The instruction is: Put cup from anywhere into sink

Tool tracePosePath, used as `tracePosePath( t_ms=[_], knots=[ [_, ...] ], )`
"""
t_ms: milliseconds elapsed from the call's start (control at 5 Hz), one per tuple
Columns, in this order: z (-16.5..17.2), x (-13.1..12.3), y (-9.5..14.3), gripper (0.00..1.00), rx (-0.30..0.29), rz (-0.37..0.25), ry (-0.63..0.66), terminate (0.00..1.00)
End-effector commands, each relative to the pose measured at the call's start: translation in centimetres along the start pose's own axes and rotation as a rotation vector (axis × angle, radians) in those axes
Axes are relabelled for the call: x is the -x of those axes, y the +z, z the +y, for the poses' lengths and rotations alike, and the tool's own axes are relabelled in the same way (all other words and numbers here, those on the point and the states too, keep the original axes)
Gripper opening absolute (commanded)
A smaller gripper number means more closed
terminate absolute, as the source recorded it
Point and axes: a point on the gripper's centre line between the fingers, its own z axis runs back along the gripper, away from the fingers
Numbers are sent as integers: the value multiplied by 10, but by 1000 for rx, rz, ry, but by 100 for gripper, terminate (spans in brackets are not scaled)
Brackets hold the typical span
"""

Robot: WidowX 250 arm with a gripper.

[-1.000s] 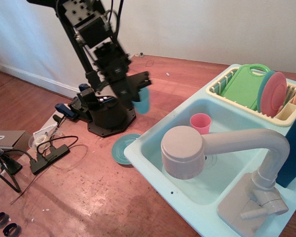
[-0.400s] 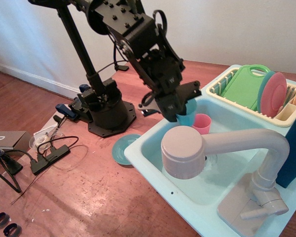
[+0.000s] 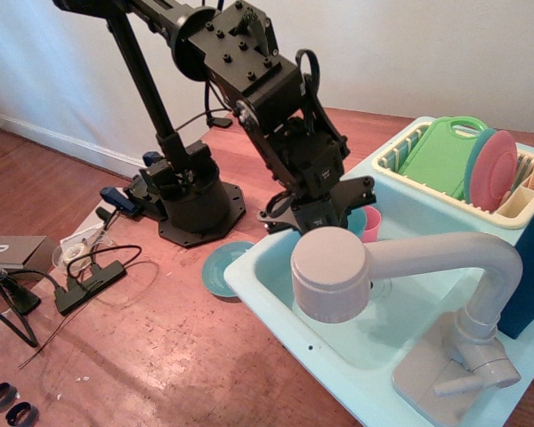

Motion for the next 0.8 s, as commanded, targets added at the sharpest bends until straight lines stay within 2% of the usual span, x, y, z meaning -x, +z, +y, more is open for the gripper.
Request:
tracePosePath(
  t_ms=[0,200,400,600],
  knots=[
    [7,12,7,100,-18,-37,34,0],
    [12,26,20,100,-35,-20,39,0],
    [18,56,56,100,-88,21,67,0],
    [19,73,93,100,-147,71,104,100]
  ],
)
